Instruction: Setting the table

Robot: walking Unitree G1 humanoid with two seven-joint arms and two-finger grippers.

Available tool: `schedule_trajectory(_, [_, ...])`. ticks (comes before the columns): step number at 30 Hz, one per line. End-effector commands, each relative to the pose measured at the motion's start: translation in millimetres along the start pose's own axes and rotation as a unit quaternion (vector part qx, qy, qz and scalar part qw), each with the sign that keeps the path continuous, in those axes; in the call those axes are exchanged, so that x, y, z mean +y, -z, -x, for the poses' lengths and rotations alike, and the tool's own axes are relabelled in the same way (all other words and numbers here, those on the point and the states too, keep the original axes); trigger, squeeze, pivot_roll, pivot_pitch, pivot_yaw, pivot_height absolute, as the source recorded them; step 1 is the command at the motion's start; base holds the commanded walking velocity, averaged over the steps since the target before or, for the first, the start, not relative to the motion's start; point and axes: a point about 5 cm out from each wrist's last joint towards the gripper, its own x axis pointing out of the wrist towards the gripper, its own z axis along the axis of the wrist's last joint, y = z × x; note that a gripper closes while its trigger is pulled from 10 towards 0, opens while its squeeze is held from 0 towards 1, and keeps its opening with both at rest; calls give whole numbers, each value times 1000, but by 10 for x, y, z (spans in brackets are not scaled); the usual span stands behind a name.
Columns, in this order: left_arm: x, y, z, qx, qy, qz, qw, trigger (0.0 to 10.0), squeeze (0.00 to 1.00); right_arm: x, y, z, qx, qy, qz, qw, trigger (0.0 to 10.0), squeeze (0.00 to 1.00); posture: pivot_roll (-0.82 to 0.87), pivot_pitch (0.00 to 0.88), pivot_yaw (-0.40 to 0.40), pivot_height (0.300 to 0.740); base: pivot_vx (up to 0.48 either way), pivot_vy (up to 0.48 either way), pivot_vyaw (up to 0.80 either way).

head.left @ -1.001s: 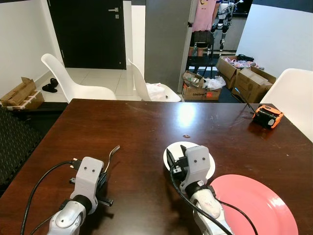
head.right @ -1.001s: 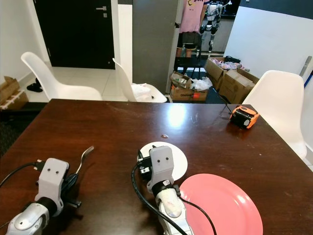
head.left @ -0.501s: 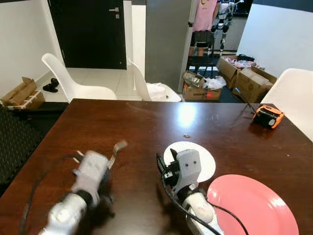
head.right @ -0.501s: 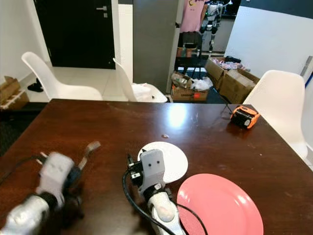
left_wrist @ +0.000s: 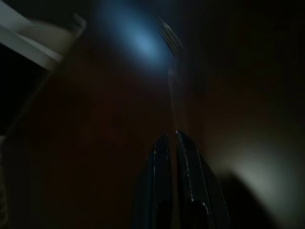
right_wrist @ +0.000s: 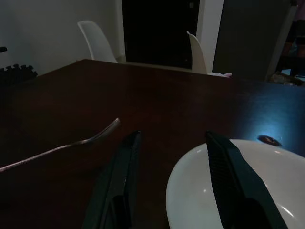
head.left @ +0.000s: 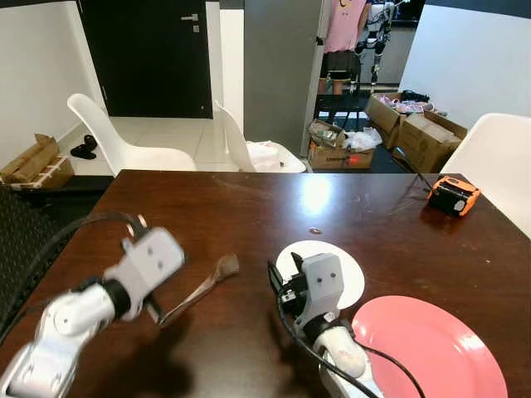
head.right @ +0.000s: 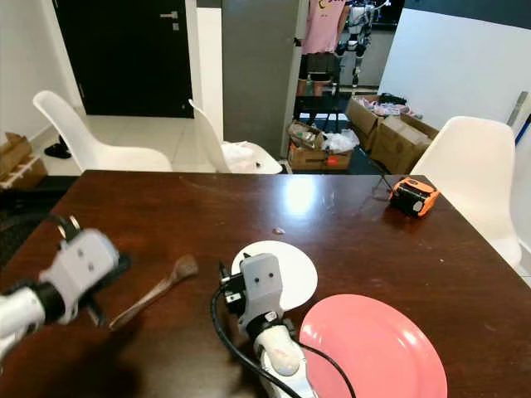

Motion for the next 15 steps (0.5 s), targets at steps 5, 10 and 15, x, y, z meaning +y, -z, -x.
schedule_trajectory(5, [-178, 99, -27, 17, 30, 29, 999, 10000, 82, -4, 33, 58, 10, 1, -3, 1000, 10000, 0, 34, 107, 80, 740, 0, 0, 0])
schedule_trajectory(10, [-82, 103, -86, 19, -26, 80, 996, 10000, 0, -10, 32, 51, 11, 1, -2, 1000, 10000, 0, 39, 112, 79, 740, 0, 0, 0])
schedule_trajectory(15, [-99, 98, -140, 15, -78, 161, 984, 10000, 0, 4, 18, 36, 9, 1, -4, 1000, 10000, 0, 38, 115, 79, 740, 0, 0, 0])
